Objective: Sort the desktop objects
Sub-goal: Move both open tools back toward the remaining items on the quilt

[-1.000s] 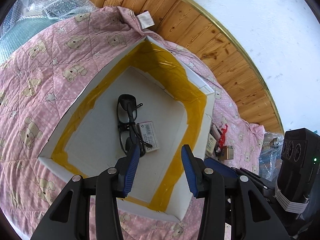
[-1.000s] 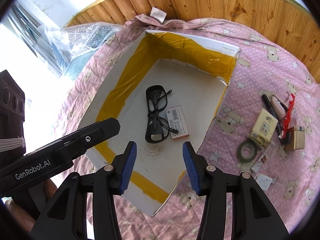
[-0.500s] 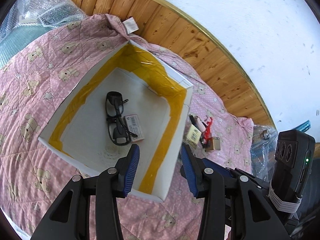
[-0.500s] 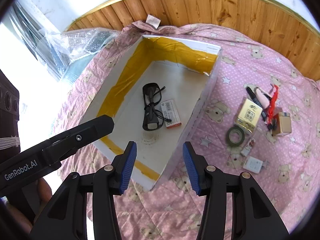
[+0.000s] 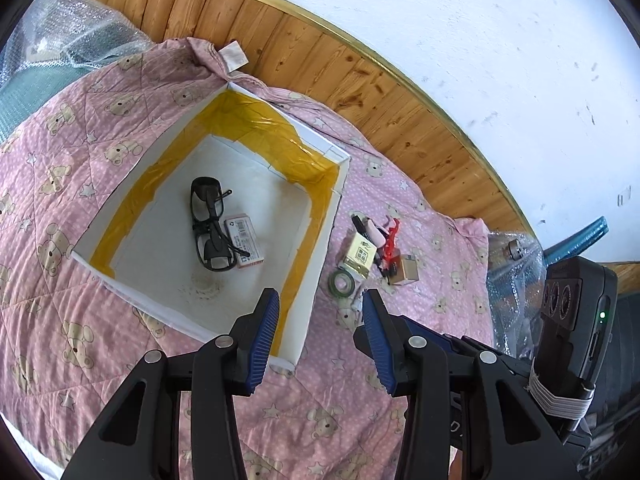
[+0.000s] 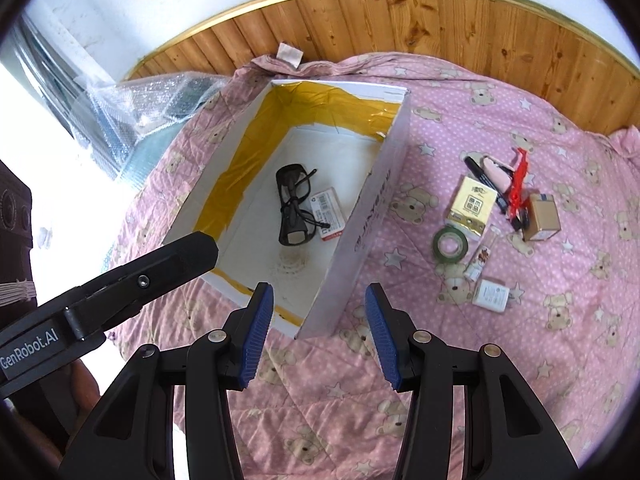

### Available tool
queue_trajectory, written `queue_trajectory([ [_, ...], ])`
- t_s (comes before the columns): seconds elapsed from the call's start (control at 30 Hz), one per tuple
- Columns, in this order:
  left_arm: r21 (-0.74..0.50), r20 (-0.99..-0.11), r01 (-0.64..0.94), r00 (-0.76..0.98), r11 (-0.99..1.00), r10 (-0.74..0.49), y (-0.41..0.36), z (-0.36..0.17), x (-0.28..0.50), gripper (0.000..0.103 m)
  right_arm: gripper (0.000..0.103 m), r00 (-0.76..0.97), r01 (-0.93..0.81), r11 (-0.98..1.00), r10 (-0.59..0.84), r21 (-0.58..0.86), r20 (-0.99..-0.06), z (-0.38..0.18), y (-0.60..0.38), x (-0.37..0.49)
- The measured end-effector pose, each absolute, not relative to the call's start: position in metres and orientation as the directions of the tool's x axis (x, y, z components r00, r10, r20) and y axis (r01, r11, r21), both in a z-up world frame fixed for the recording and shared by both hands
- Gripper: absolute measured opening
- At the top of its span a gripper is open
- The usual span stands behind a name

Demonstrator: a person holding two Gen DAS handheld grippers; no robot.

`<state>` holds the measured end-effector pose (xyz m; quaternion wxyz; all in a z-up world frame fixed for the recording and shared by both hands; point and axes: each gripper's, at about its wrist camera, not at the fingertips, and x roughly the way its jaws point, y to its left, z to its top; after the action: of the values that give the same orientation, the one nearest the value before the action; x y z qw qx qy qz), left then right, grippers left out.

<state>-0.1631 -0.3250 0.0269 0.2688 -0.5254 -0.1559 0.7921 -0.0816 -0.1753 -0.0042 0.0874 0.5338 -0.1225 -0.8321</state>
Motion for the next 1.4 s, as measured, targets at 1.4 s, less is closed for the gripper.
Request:
queue_trajectory([
  [1.4,-0.389,-0.849,-0.441,-0.169,-0.809,0.5,-0.203,0.001,-0.142,0.045,0.051,-0.452,-0.256,-0.863,-0.292,0.436,-0.843,-0.066,-0.044,-0.037],
])
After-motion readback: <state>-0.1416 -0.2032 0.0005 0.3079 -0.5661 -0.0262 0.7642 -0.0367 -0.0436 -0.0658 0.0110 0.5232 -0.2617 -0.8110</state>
